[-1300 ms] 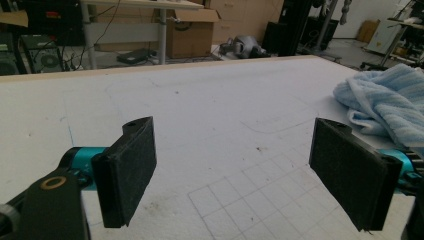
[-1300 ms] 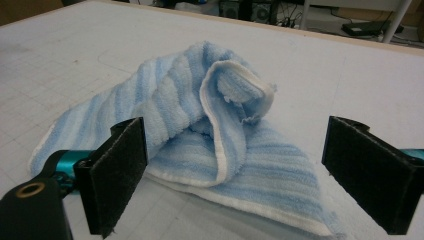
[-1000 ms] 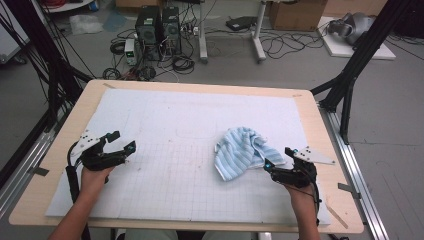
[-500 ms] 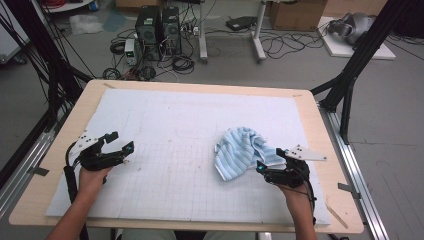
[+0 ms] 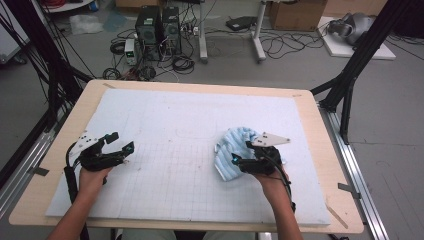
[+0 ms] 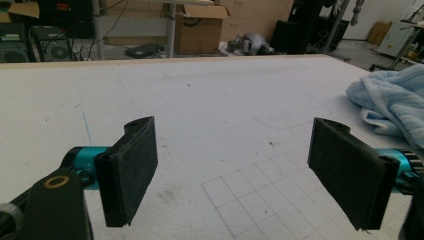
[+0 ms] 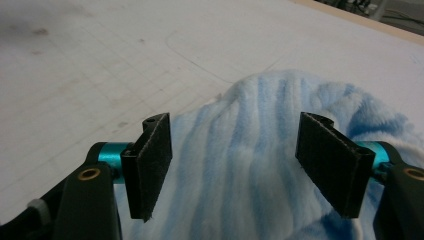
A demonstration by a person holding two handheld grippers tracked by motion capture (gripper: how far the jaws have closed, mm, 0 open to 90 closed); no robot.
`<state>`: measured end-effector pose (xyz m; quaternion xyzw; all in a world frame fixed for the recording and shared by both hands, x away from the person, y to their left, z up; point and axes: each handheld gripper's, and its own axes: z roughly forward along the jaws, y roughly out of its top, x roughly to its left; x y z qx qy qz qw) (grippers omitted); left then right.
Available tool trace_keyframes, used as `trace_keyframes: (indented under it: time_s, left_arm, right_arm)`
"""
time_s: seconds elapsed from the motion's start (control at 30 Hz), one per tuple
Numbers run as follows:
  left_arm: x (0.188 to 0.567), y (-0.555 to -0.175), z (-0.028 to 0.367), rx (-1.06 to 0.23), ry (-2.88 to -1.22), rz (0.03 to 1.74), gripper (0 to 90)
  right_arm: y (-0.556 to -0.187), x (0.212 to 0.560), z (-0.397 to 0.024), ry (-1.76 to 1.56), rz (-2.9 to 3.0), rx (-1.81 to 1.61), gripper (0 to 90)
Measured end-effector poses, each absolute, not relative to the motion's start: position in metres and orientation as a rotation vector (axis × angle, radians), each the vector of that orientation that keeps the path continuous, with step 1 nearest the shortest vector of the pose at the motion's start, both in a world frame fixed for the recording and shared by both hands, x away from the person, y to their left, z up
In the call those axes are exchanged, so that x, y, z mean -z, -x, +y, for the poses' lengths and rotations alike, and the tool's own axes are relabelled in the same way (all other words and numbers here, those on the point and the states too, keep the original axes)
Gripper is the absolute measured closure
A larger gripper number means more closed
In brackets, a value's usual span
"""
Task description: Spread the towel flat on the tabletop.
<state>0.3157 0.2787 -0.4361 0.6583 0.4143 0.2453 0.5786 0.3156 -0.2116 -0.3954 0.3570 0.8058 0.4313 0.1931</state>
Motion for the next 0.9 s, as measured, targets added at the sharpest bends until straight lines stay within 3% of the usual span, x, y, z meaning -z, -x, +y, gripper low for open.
trace_keyframes:
  time_s: [0.33,0.37,0.4,0.53,0.9]
  left_arm:
    - [0.437,-0.317,0.28,-0.564,-1.536,0.982,20.7]
    - [0.438,-0.317,0.28,-0.561,-1.537,0.983,21.3]
    - [0.438,-0.317,0.28,-0.56,-1.539,0.983,21.5]
    - [0.437,-0.317,0.281,-0.565,-1.535,0.988,21.6]
    - [0.435,-0.317,0.286,-0.574,-1.508,1.002,21.7]
  right_arm:
    - [-0.362,0.422,-0.19,-1.065,2.372,-0.861,48.2]
    - [-0.365,0.424,-0.187,-1.074,2.386,-0.873,63.1]
    - [-0.365,0.424,-0.185,-1.084,2.403,-0.881,71.7]
    - [-0.362,0.416,-0.178,-1.056,2.494,-0.962,80.7]
    - [-0.359,0.387,-0.14,-0.859,2.574,-1.423,80.6]
